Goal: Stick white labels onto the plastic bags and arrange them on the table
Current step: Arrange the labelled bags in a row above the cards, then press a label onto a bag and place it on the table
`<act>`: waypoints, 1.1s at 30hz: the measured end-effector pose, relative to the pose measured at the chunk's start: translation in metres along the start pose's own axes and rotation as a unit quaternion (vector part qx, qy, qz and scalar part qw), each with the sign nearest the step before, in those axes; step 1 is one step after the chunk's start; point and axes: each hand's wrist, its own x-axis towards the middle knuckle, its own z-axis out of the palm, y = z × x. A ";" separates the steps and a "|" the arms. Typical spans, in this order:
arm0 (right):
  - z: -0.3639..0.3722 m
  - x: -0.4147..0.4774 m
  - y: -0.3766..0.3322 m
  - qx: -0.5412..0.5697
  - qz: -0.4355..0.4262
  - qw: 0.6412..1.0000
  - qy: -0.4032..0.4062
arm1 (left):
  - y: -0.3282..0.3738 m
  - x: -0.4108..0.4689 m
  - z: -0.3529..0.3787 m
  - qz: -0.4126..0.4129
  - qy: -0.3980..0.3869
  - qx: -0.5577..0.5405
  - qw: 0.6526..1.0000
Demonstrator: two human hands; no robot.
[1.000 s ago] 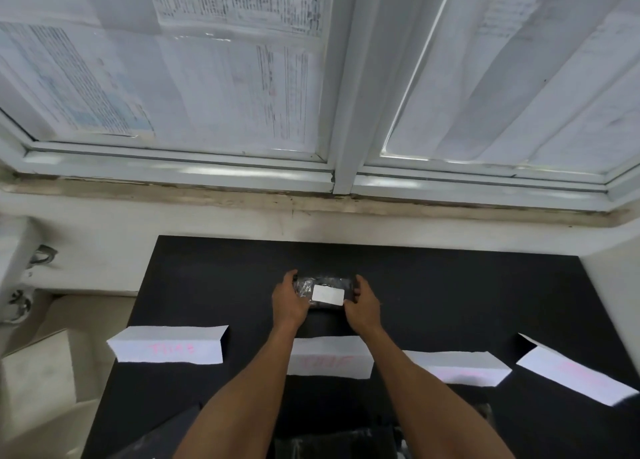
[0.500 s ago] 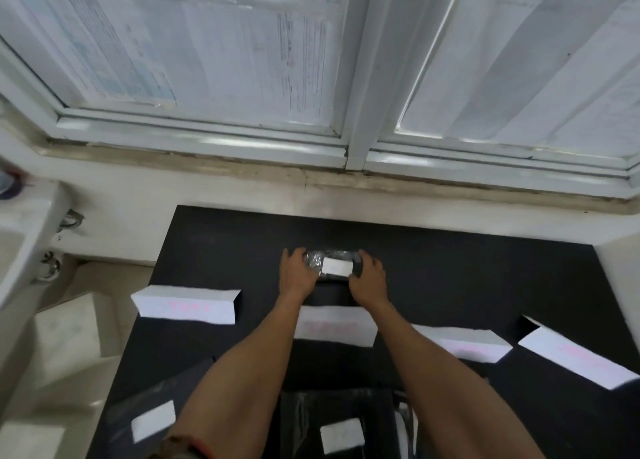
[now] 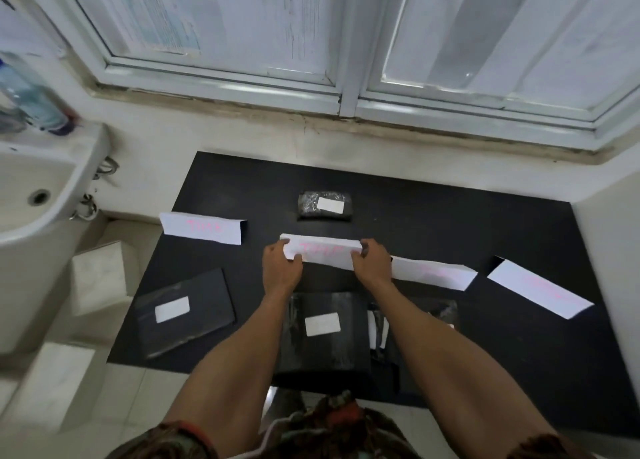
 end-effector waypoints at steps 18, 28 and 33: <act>0.015 -0.093 0.046 -0.059 -0.068 0.994 -0.060 | -0.059 -0.118 0.009 -0.164 -0.033 0.018 0.986; 0.003 -0.092 0.029 0.031 -0.108 0.989 -0.100 | -0.064 -0.114 -0.026 -0.133 -0.002 -0.179 0.975; -0.001 -0.096 0.008 0.072 -0.123 0.987 -0.069 | -0.052 -0.116 -0.034 -0.112 0.053 -0.231 0.965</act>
